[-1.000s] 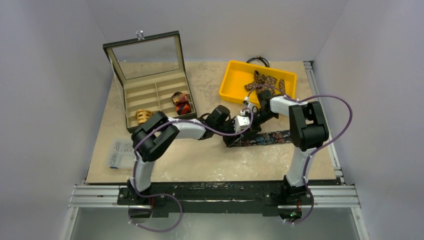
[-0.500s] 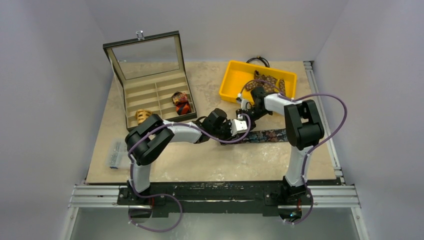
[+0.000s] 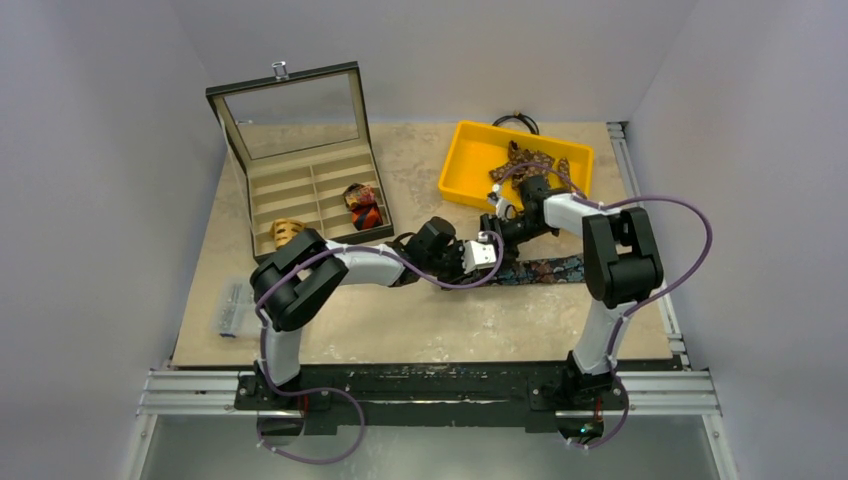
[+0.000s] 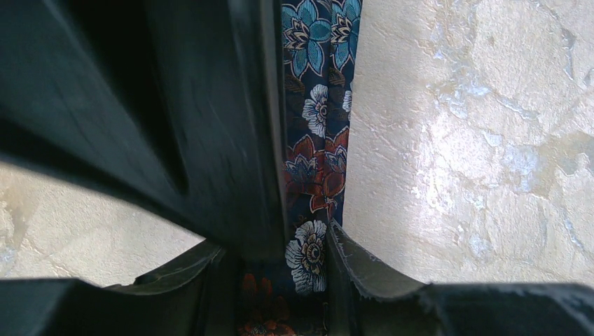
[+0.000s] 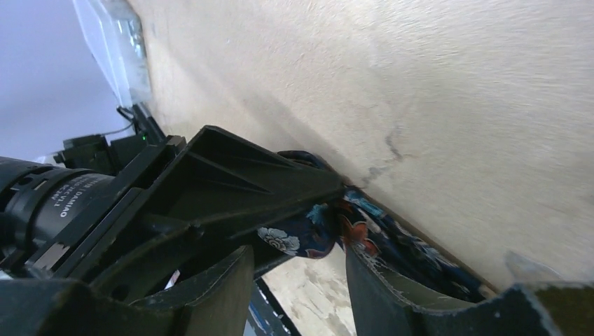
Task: Roll the ties
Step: Roll the tie at the center of the board.
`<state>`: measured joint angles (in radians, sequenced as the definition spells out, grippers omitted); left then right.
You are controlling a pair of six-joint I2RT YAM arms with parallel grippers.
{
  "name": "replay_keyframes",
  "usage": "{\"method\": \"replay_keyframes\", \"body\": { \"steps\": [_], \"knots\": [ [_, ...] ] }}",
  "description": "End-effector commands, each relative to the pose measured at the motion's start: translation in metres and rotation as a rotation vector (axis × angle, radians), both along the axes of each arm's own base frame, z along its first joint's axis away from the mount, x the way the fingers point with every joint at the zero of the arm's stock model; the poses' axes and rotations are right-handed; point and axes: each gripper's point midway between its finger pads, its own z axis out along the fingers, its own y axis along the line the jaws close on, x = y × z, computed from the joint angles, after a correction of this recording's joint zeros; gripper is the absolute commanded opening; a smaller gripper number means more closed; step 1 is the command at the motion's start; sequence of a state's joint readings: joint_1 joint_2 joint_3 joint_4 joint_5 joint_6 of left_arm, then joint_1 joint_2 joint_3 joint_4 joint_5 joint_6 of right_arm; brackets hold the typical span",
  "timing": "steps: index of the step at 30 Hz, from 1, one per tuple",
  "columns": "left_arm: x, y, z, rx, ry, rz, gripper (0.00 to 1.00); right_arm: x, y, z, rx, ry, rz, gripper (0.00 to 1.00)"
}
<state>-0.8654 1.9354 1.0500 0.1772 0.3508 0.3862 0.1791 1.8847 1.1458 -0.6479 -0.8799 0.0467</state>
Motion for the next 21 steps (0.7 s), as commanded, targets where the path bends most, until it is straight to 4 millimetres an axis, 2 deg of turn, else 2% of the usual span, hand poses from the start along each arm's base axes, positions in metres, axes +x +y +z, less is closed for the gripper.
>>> {"method": "replay_keyframes", "body": {
  "steps": [1,5,6,10,14,17,19,21],
  "knots": [
    [-0.028,0.044,-0.058,0.226,0.115,0.001,0.31,-0.007,0.018,-0.004,0.056,0.035,0.025,0.5],
    [-0.027,0.044,-0.058,0.227,0.112,0.001,0.32,-0.011,0.017,-0.012,0.047,0.047,0.041,0.44],
    [-0.027,0.044,-0.058,0.226,0.112,0.001,0.32,-0.012,0.018,-0.013,0.042,0.042,0.05,0.4],
    [-0.026,0.04,-0.055,0.214,0.118,0.007,0.34,-0.013,0.008,-0.03,-0.033,0.031,0.068,0.0],
    [-0.022,0.033,-0.038,0.151,0.137,0.0,0.48,-0.016,-0.009,-0.057,-0.146,0.033,0.093,0.0],
    [-0.014,0.024,-0.011,0.042,0.14,-0.004,0.57,-0.014,-0.018,-0.067,-0.212,0.031,0.09,0.0],
    [-0.009,0.017,0.011,-0.053,0.137,-0.019,0.6,-0.012,-0.023,-0.072,-0.251,0.025,0.085,0.0],
    [-0.01,0.012,0.025,-0.108,0.139,-0.045,0.62,-0.01,-0.027,-0.076,-0.284,0.02,0.08,0.0]
  ]
}}
